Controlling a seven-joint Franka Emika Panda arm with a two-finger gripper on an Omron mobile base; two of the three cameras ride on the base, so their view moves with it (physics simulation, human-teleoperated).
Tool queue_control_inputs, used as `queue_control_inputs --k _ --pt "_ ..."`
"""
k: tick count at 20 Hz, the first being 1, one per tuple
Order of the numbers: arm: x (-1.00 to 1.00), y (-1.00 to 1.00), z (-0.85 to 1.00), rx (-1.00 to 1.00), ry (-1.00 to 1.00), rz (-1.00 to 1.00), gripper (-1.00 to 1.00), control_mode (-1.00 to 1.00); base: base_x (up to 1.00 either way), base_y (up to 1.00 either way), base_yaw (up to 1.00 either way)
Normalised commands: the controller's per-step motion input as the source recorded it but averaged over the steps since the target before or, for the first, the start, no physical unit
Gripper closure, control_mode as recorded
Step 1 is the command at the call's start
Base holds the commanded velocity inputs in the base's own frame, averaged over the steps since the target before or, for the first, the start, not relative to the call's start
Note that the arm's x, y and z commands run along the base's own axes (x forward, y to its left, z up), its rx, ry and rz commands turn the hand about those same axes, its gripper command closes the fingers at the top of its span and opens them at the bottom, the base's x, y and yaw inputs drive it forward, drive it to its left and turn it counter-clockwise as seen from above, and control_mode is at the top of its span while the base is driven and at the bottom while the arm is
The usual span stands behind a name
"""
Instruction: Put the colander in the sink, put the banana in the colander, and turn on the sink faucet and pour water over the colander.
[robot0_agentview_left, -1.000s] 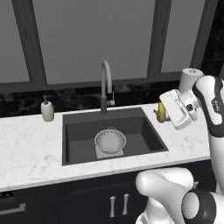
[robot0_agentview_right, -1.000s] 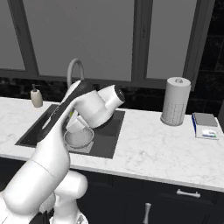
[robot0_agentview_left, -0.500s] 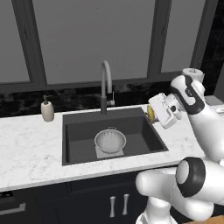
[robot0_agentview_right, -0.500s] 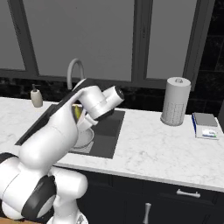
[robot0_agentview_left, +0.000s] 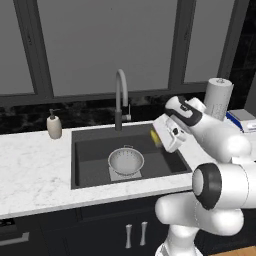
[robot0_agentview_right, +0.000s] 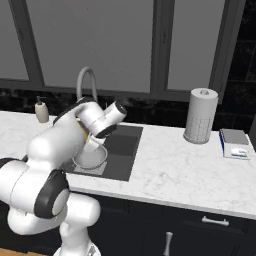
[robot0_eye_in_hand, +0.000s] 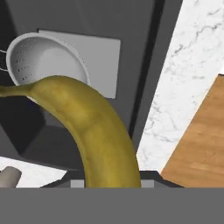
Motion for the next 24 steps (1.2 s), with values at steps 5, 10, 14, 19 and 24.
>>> queue_control_inputs --k 5,10,14,19,24 --pt "0.15 0.00 -0.63 -0.03 0.01 0.19 1.00 -1.00 0.00 0.00 0.00" --pt "0.28 0.00 -0.48 -0.02 0.00 0.22 1.00 -1.00 0.00 0.00 0.00" --pt "0.36 0.09 -0.29 -0.02 -0.04 0.11 1.00 -1.00 0.00 0.00 0.00" --pt "0.28 0.24 -0.32 -0.06 -0.10 0.00 1.00 -1.00 0.00 0.00 0.00" --pt "0.07 0.14 -0.42 -0.02 -0.24 0.00 1.00 -1.00 0.00 0.00 0.00"
